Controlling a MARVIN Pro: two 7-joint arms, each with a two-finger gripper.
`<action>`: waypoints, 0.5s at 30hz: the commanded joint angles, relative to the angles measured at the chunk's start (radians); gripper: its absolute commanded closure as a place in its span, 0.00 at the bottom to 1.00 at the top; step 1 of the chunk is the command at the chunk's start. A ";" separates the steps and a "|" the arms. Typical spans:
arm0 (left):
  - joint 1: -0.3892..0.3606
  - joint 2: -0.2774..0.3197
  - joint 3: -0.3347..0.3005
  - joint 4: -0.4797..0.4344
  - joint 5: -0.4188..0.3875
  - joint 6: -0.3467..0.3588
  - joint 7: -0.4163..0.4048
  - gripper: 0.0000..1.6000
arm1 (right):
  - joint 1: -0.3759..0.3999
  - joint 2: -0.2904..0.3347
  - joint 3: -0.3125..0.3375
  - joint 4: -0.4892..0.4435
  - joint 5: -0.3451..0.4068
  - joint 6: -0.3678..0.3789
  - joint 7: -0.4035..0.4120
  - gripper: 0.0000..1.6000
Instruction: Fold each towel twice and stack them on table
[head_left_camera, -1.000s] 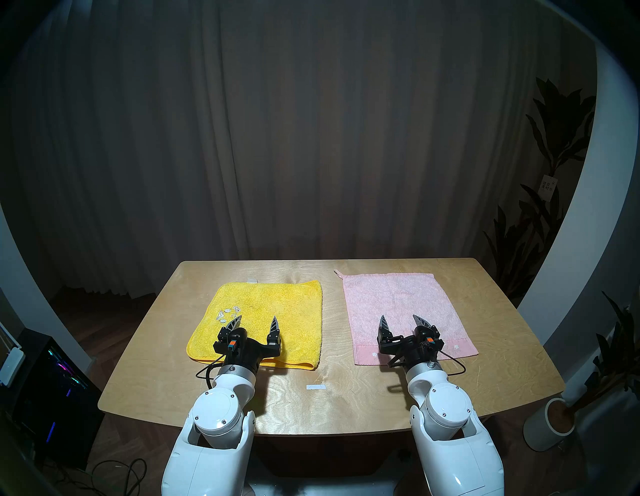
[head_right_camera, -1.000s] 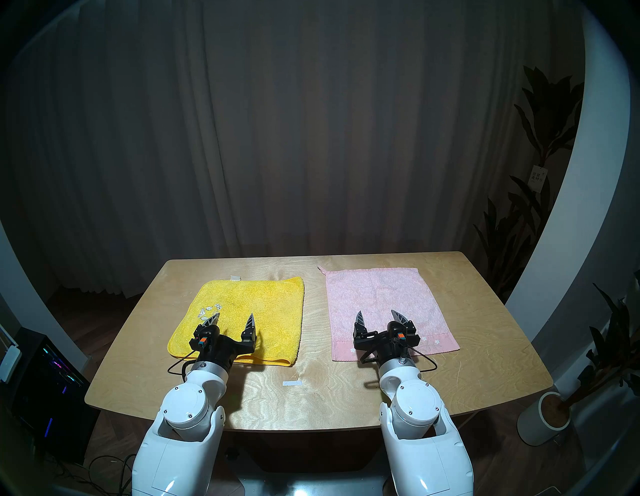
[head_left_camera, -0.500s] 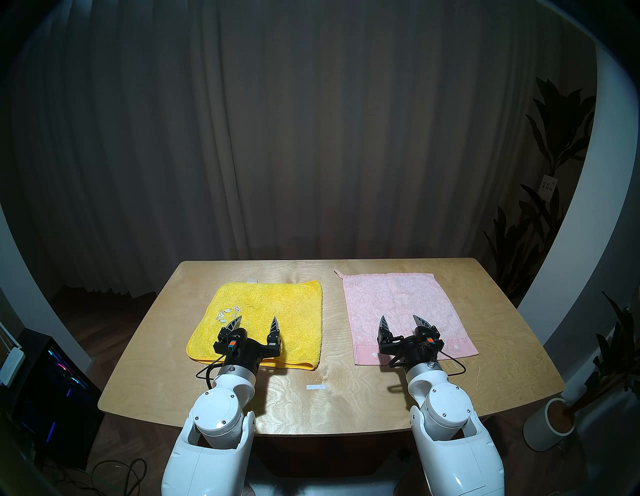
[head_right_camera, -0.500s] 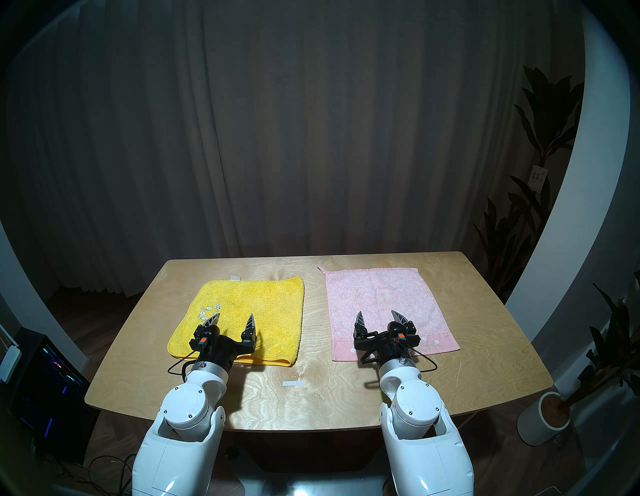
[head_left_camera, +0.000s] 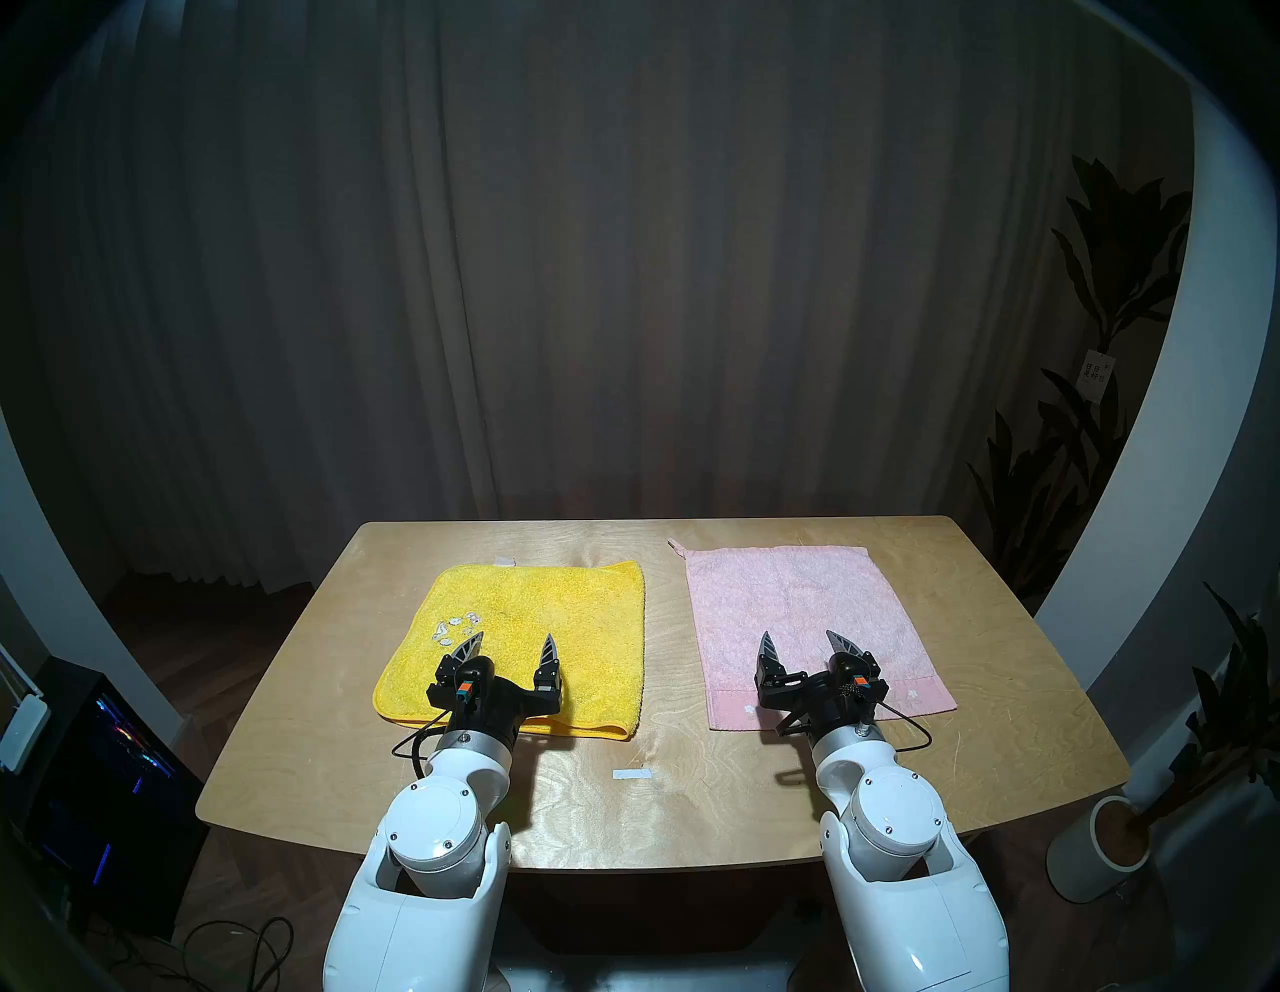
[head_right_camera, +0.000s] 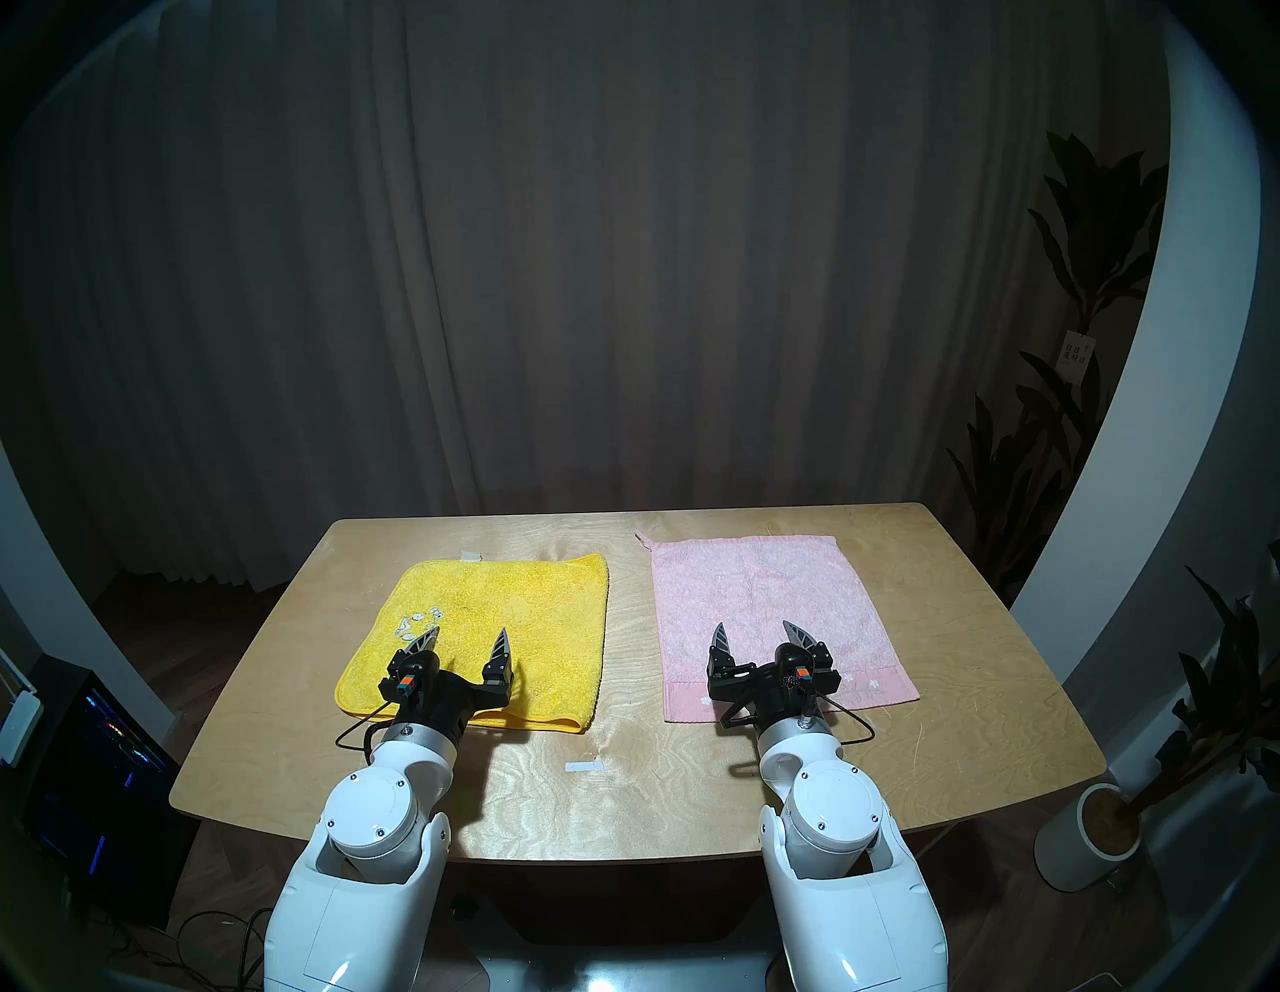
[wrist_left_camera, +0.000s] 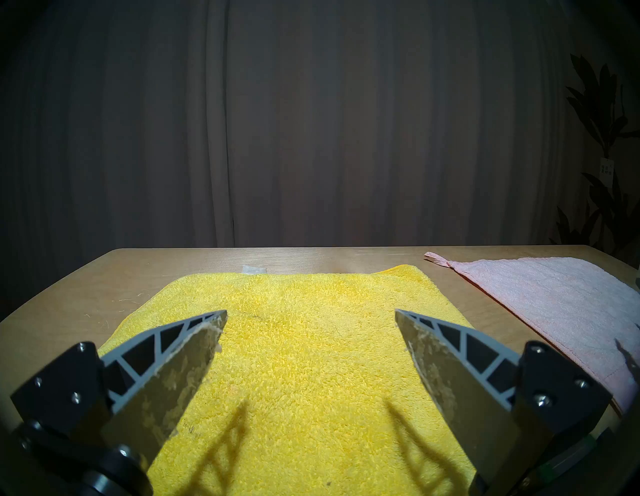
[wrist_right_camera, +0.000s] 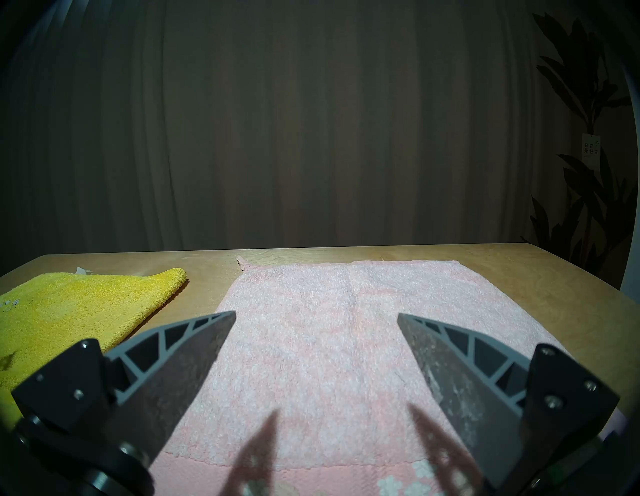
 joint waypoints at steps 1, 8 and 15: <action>-0.003 -0.040 -0.055 -0.072 -0.120 -0.008 -0.001 0.00 | 0.038 -0.025 -0.019 -0.100 0.166 0.058 0.035 0.00; 0.015 -0.049 -0.080 -0.157 -0.235 -0.001 -0.020 0.00 | 0.042 -0.024 -0.044 -0.158 0.336 0.138 0.053 0.00; 0.039 -0.067 -0.116 -0.232 -0.409 0.017 -0.022 0.00 | 0.046 -0.016 -0.084 -0.195 0.490 0.208 0.062 0.00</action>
